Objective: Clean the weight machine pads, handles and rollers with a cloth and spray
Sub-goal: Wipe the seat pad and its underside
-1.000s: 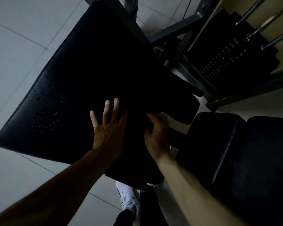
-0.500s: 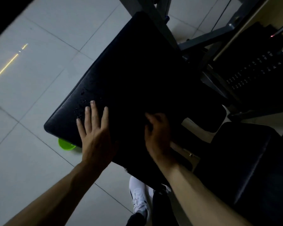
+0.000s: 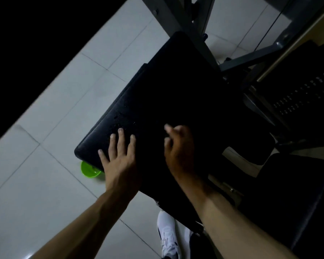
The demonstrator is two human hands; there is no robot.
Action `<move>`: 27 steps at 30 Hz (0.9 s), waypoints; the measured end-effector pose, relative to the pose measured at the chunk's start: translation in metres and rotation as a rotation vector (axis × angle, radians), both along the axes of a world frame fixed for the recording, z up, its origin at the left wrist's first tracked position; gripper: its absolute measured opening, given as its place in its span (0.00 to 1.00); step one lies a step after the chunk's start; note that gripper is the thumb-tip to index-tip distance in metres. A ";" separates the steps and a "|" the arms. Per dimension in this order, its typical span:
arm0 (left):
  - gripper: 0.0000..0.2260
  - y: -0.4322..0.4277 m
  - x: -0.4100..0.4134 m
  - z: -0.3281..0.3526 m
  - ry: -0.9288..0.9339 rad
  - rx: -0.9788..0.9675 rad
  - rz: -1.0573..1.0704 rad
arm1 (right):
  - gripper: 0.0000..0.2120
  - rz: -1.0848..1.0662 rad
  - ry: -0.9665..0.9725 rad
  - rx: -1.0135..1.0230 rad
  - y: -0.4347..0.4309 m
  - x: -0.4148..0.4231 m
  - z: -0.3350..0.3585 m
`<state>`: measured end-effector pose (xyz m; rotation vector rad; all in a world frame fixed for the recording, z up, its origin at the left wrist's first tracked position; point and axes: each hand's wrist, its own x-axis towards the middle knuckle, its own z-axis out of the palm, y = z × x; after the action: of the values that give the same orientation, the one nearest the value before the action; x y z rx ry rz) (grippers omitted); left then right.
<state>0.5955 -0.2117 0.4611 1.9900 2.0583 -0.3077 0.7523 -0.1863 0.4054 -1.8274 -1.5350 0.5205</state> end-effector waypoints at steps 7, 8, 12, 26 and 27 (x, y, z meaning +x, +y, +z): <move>0.47 -0.006 -0.033 0.025 0.025 0.055 0.031 | 0.21 0.375 -0.059 0.047 0.019 0.009 0.012; 0.48 -0.004 -0.036 0.027 0.029 0.035 0.071 | 0.21 0.251 -0.060 0.038 0.043 0.017 0.013; 0.51 -0.001 -0.037 0.023 0.041 0.015 0.166 | 0.16 -0.127 0.121 -0.098 0.080 -0.003 0.024; 0.51 -0.001 -0.038 0.029 0.108 0.040 0.124 | 0.19 0.053 0.024 -0.008 0.098 -0.035 0.030; 0.51 -0.002 -0.038 0.029 0.114 0.036 0.123 | 0.19 0.047 0.023 0.003 0.087 -0.047 0.031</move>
<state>0.5571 -0.2134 0.4904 1.8961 2.2601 -0.3702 0.7051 -0.0995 0.4364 -1.7810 -1.5656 0.5586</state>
